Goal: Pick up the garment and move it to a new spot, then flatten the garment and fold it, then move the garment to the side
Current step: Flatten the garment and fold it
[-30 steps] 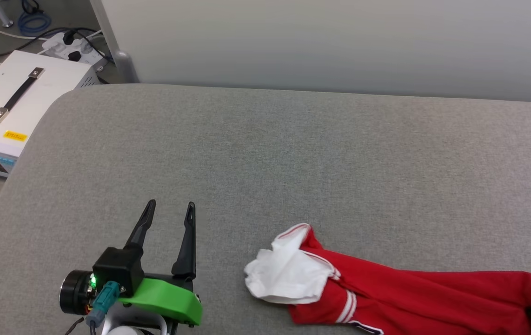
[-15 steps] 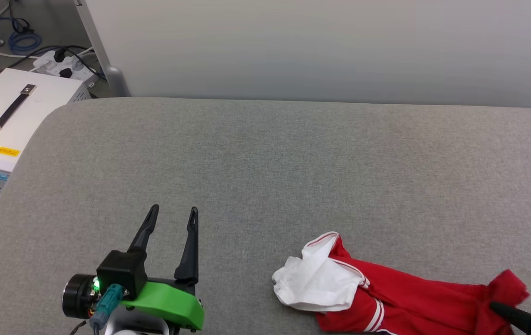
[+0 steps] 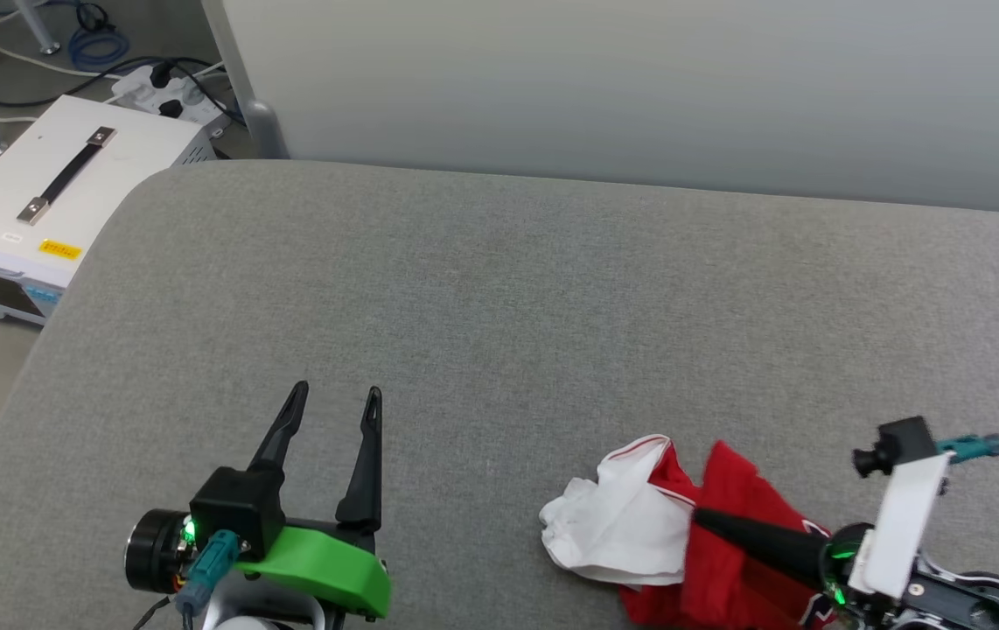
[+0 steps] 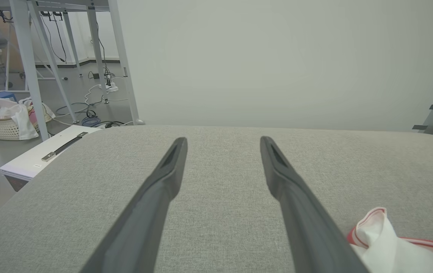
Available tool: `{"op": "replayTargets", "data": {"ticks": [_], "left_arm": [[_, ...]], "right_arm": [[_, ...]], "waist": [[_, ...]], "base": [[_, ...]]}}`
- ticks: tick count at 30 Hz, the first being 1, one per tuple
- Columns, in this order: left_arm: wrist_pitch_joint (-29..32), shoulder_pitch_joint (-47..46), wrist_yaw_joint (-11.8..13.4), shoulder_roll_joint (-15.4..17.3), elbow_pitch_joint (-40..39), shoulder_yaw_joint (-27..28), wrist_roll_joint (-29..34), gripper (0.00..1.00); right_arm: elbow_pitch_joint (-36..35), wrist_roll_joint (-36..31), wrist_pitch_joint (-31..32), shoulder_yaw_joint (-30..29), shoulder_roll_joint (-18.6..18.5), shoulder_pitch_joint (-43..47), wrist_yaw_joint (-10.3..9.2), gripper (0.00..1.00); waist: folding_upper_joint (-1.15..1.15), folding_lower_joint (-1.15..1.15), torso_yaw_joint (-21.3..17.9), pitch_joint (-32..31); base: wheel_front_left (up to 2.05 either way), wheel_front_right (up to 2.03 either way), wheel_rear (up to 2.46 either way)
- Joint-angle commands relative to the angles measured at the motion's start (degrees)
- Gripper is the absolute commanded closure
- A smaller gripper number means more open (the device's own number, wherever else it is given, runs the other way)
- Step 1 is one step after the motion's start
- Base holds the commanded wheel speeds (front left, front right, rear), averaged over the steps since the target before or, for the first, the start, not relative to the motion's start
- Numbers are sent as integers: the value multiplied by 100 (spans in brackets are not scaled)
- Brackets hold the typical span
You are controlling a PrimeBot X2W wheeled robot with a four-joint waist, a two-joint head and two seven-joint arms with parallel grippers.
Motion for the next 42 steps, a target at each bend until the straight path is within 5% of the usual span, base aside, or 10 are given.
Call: {"op": "replayTargets", "data": {"ticks": [1,6,14,15,17,29,36,42], "left_arm": [[-29,-137,-32,-34,-3,3,-14,0],[-77,-274,-85,-120,53,-29,-3,0],[-187,-404,-178,-287,238,-61,-9,0],[-200,-411,-189,-302,265,-59,-11,0],[-221,-421,-202,-324,307,-48,-12,0],[-269,-407,-270,-272,465,-14,-7,0],[-278,-295,-213,-205,510,30,-19,0],[-296,-180,-163,-161,540,133,-51,0]], "right_arm": [[37,114,-122,285,16,-144,-2,100],[248,-66,-608,1120,17,-398,-2,100],[910,-918,-1234,1587,7,-553,-2,100],[958,-939,-1321,1622,8,-558,-2,84],[1025,-961,-1485,1671,10,-575,-2,0],[88,-1054,-2815,1949,-205,-611,-2,0],[-215,-2838,-4639,1456,-780,-385,-2,0],[-306,-4159,-5461,631,-880,0,-2,0]], "waist": [[0,0,130,128],[0,0,322,313],[0,0,474,536],[0,0,473,548],[0,0,452,560],[0,0,212,318],[0,0,-13,114],[0,0,-252,9]], "base": [[0,0,0],[0,0,0],[0,0,0],[0,0,0],[0,0,0],[0,0,0],[0,0,0],[0,0,0]]}}
